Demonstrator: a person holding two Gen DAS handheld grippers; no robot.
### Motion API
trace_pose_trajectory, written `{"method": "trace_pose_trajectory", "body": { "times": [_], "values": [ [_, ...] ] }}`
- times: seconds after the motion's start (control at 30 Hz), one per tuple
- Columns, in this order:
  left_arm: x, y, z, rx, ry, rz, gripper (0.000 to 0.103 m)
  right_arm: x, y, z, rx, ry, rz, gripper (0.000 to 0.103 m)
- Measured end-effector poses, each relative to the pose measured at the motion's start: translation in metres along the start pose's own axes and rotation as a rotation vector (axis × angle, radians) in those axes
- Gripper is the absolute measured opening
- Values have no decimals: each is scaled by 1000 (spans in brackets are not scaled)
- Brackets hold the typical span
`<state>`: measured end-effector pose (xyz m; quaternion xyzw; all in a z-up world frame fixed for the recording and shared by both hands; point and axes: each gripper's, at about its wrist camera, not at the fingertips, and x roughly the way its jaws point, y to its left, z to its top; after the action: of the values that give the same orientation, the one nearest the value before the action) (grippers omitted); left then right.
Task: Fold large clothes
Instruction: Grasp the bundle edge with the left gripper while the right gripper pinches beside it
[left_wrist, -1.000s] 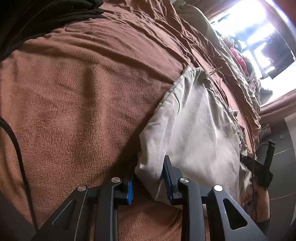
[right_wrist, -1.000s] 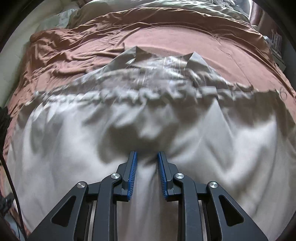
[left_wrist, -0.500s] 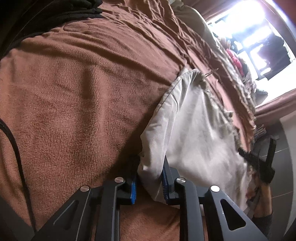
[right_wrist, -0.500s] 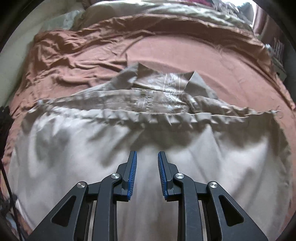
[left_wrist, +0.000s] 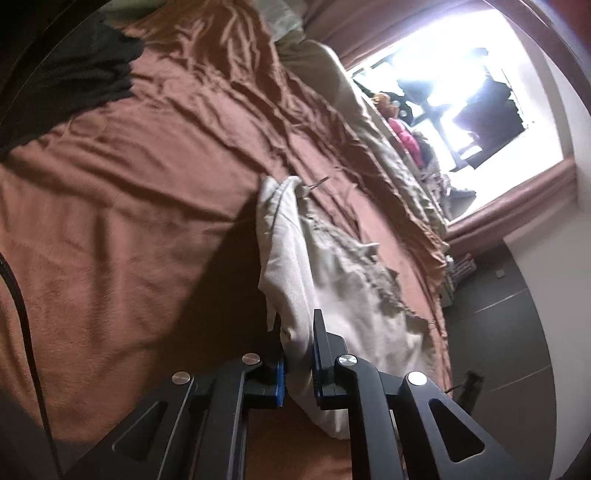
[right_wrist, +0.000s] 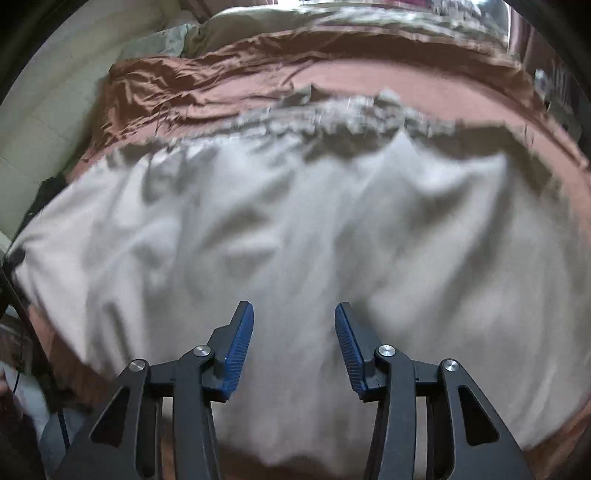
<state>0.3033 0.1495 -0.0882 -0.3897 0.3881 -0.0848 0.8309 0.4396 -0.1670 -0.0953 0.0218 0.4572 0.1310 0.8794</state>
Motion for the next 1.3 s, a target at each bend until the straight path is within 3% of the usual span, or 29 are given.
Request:
{"method": "trace_pose_trajectory", "body": {
  "times": [0.1, 0.57, 0.63, 0.93, 1.03, 1.23, 1.3],
  "values": [
    [-5, -16, 3, 26, -10, -25, 10, -10, -8, -12, 29, -6, 23, 44],
    [-14, -101, 13, 170, -33, -131, 9, -75, -38, -41, 179, -192, 111, 43],
    [-13, -111, 13, 190, -30, -147, 9, -78, -38, -44, 191, -198, 128, 39],
    [-6, -171, 10, 302, -10, -217, 9, -28, -20, -62, 180, -79, 188, 14],
    [-1, -190, 7, 340, 12, -237, 9, -7, -18, -74, 180, -41, 191, 14],
    [20, -246, -14, 440, 69, -288, 9, -8, -22, -71, 198, -16, 205, 14],
    [25, -264, -22, 468, 84, -305, 9, -16, -30, -70, 244, -11, 248, 14]
  ]
}}
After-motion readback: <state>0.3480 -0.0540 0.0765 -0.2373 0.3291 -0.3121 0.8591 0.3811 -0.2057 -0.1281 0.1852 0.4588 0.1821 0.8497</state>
